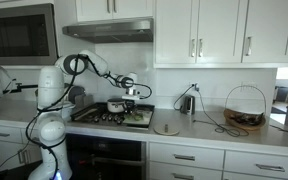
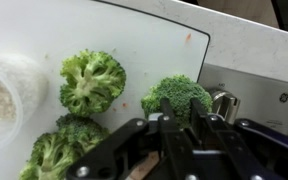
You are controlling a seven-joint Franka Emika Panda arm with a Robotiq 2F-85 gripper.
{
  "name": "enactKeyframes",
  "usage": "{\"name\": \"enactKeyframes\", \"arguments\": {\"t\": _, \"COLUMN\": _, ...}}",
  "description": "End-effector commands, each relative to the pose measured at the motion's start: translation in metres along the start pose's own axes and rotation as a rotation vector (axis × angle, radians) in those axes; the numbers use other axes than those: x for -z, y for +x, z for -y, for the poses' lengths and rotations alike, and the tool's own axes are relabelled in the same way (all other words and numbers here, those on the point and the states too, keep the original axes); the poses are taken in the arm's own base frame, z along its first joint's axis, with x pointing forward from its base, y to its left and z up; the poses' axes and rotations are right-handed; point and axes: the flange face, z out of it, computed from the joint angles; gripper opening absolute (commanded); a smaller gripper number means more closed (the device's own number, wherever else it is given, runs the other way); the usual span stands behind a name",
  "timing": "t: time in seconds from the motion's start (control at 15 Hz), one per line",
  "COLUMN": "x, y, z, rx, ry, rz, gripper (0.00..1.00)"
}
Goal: Put a green object in the pot
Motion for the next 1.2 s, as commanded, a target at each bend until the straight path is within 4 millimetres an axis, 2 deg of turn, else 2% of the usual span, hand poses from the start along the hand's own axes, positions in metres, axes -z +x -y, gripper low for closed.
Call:
{"name": "enactKeyframes", "arguments": {"t": 0.0, "x": 0.008, "y": -0.001, "z": 0.002, "rx": -0.04, "ry": 0.009, "rz": 0.002, "gripper": 0.05}}
{"name": "enactKeyframes", "arguments": {"t": 0.47, "x": 0.022, "y": 0.0, "z": 0.0, "rx": -0.094, "ry": -0.014, "rz": -0.001, "gripper": 0.06}}
{"name": "enactKeyframes", "arguments": {"t": 1.13, "x": 0.061, "y": 0.0, "z": -0.004, "rx": -0.179, "ry": -0.095, "rz": -0.014, "gripper": 0.06}}
